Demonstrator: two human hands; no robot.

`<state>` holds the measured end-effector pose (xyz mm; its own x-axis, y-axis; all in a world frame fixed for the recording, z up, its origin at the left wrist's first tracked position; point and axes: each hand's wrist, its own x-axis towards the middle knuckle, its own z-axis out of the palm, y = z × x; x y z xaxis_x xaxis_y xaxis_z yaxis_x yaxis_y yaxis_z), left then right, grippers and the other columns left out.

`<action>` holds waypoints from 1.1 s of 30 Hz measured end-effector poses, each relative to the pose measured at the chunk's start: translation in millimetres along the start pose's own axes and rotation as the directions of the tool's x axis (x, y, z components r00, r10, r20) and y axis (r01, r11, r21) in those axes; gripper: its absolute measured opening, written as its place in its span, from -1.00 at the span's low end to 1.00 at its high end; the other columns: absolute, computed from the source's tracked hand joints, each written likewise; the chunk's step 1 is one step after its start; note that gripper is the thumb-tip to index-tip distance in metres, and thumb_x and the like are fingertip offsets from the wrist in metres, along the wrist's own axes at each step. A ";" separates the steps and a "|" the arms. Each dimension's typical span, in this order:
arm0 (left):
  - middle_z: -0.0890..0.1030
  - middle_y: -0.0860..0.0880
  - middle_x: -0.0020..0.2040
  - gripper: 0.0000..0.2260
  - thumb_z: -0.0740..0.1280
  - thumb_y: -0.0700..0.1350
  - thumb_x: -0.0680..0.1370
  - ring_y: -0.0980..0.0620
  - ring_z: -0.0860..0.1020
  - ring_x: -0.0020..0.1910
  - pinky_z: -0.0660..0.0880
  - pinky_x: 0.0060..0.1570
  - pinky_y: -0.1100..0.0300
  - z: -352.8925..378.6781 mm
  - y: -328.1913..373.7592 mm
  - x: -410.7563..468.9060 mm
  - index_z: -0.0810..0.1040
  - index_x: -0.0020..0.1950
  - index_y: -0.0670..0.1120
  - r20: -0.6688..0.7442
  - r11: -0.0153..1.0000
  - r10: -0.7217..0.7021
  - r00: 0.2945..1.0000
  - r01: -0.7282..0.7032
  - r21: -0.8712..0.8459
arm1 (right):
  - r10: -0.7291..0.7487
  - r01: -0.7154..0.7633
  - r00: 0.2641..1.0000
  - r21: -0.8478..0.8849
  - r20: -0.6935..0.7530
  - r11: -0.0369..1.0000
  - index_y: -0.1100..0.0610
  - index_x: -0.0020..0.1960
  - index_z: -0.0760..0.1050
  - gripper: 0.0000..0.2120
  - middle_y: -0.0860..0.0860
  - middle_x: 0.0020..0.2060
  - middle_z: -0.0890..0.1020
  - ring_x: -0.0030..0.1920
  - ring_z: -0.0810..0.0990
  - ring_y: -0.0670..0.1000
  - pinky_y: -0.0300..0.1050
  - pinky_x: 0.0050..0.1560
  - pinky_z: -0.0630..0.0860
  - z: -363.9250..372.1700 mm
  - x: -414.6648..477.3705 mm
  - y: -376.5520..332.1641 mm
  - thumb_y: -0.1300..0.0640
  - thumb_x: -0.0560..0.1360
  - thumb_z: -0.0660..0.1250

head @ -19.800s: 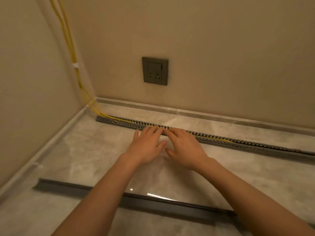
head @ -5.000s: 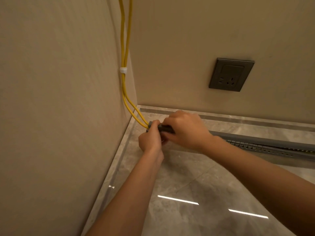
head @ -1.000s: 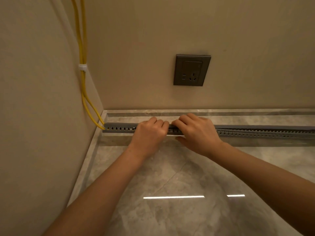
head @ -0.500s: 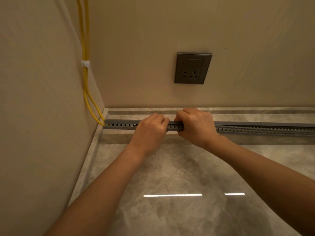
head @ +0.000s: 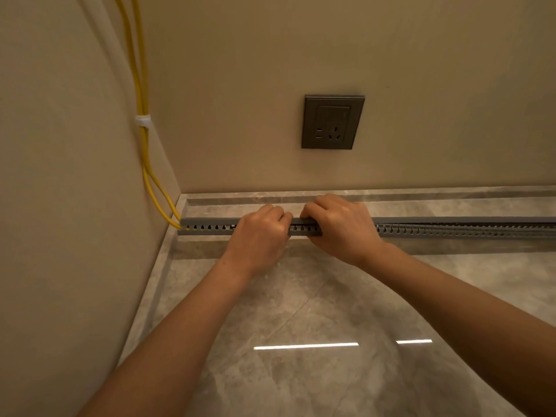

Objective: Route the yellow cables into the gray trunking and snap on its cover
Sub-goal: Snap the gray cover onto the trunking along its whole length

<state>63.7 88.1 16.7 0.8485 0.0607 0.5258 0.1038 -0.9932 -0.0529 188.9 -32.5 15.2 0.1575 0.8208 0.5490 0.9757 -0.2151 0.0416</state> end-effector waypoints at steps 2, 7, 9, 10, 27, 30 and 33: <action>0.57 -0.08 -0.38 -0.82 0.55 -0.25 0.23 -0.06 0.54 -0.41 0.44 -0.52 0.18 0.6 -0.5 -0.8 0.59 -0.26 -0.19 0.006 1.000 0.004 1.000 -0.004 0.004 | 0.003 -0.003 1.000 -0.011 0.024 1.000 0.13 -0.14 0.56 -0.81 0.03 -0.28 0.58 -0.26 0.56 0.08 -0.14 -0.53 0.39 -0.3 -5.1 3.2 0.19 0.28 0.50; 0.60 -0.09 -0.35 -0.77 0.56 -0.24 0.22 -0.05 0.55 -0.40 0.48 -0.52 0.18 2.5 -1.6 -3.8 0.60 -0.20 -0.21 0.018 1.000 0.018 1.000 -0.018 -0.013 | 0.102 -0.101 0.994 -0.028 0.034 0.994 0.11 -0.18 0.57 -0.79 0.01 -0.33 0.58 -0.34 0.55 0.07 -0.19 -0.53 0.33 -5.0 -22.6 21.7 0.21 0.23 0.53; 0.60 -0.10 -0.32 -0.76 0.56 -0.24 0.24 -0.06 0.56 -0.39 0.49 -0.50 0.17 3.2 -0.7 -3.9 0.60 -0.17 -0.22 0.021 1.000 0.027 0.999 -0.027 -0.007 | 0.124 -0.123 0.992 -0.027 0.027 0.992 0.10 -0.19 0.58 -0.79 0.01 -0.35 0.59 -0.37 0.55 0.07 -0.22 -0.51 0.28 -7.0 -25.7 26.7 0.23 0.21 0.53; 0.60 -0.10 -0.30 -0.75 0.56 -0.25 0.24 -0.06 0.56 -0.38 0.50 -0.49 0.17 3.5 -0.2 -3.5 0.60 -0.15 -0.22 0.021 0.999 0.032 0.999 -0.032 0.001 | 0.131 -0.130 0.991 -0.028 0.020 0.991 0.10 -0.20 0.59 -0.78 0.00 -0.36 0.59 -0.38 0.55 0.07 -0.22 -0.51 0.27 -7.5 -25.7 27.4 0.24 0.20 0.53; 0.57 -0.08 -0.31 -0.74 0.54 -0.32 0.18 -0.06 0.54 -0.33 0.43 -0.50 0.17 2.8 20.0 28.1 0.60 -0.20 -0.17 0.000 0.998 -0.044 0.999 0.044 0.035 | 0.026 -0.030 0.993 -0.032 -0.119 0.999 0.16 -0.27 0.55 -0.89 0.04 -0.40 0.57 -0.40 0.53 0.07 -0.16 -0.55 0.39 -8.0 -6.2 29.1 0.27 0.27 0.46; 0.54 -0.09 -0.40 -0.76 0.54 -0.34 0.13 -0.05 0.52 -0.43 0.39 -0.57 0.22 0.4 14.5 34.9 0.59 -0.30 -0.17 0.029 0.995 0.001 1.000 -0.004 0.103 | 0.011 -0.016 0.993 -0.046 -0.118 0.999 0.17 -0.25 0.54 -0.86 0.06 -0.38 0.56 -0.39 0.52 0.09 -0.15 -0.53 0.37 -7.2 -1.4 27.5 0.29 0.25 0.47; 0.53 -0.09 -0.44 -0.77 0.54 -0.33 0.09 -0.05 0.51 -0.47 0.40 -0.58 0.21 1.2 8.7 35.0 0.57 -0.36 -0.17 0.092 0.987 0.072 0.993 -0.084 0.140 | 0.014 -0.015 1.000 -0.049 -0.023 0.999 0.15 -0.19 0.55 -0.80 0.06 -0.34 0.57 -0.35 0.54 0.09 -0.20 -0.50 0.31 -4.9 -1.7 26.6 0.25 0.23 0.51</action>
<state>94.9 81.6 33.6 0.8979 -0.0018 0.4402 0.1035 -0.9711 -0.2150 213.9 -42.2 19.5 0.1678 0.8053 0.5686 0.9646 -0.2531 0.0737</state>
